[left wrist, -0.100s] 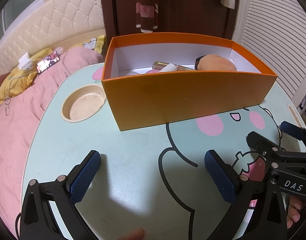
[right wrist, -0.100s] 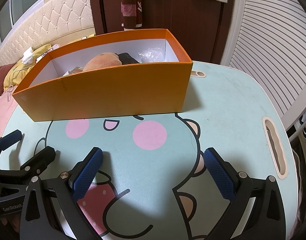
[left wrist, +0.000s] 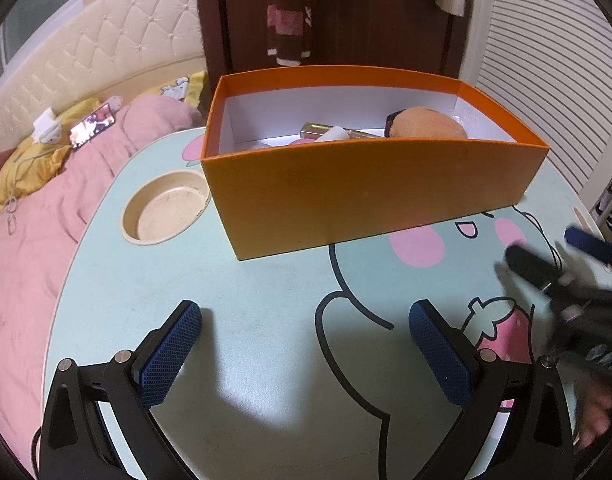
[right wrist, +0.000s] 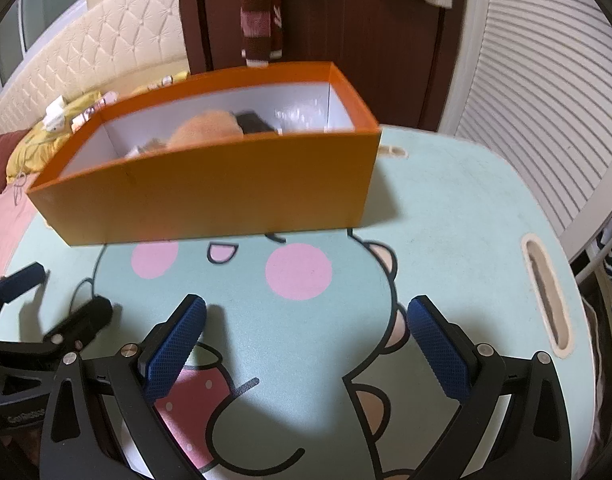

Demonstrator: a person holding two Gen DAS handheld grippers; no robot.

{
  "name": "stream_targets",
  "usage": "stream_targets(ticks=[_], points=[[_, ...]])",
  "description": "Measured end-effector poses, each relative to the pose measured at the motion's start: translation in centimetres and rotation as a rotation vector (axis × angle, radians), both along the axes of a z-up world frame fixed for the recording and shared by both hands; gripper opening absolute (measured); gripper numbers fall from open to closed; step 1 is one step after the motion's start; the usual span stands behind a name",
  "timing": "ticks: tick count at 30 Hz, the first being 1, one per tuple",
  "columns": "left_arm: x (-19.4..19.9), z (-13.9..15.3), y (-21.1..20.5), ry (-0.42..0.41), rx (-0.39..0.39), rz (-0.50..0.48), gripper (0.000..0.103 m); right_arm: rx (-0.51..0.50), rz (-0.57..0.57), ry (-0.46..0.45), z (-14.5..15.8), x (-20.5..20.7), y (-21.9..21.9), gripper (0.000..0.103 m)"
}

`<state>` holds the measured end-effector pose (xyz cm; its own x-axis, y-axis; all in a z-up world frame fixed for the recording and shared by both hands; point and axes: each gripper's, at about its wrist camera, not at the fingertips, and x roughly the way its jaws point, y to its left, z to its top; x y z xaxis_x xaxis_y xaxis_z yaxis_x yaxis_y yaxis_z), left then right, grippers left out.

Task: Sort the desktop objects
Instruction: 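Grasp the fuzzy tan ball in the box with the right gripper and lift it out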

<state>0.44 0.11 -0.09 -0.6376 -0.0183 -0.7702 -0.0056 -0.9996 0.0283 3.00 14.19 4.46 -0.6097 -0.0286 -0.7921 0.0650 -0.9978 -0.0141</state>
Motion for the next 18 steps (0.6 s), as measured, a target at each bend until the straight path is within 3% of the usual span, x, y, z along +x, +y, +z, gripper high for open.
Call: stream_targets(ticks=[4,11,13,18], points=[[0.7,-0.1,-0.1,0.016,-0.009,0.0,0.103,-0.052,0.08,0.036,2.1,-2.6,-1.3,0.09],[2.1,0.1,-3.9,0.008,0.03,-0.017,0.103,-0.134,0.245,0.084,5.6,-7.5,-3.4,0.086],[2.2,0.0,-3.9,0.009,0.027,-0.016,0.103,-0.135,0.292,0.033,5.6,-9.6,-4.6,0.074],[2.1,-0.1,-3.6,0.008,0.028,-0.013,0.103,-0.122,0.336,-0.145,2.5,-15.5,-6.2,0.072]])
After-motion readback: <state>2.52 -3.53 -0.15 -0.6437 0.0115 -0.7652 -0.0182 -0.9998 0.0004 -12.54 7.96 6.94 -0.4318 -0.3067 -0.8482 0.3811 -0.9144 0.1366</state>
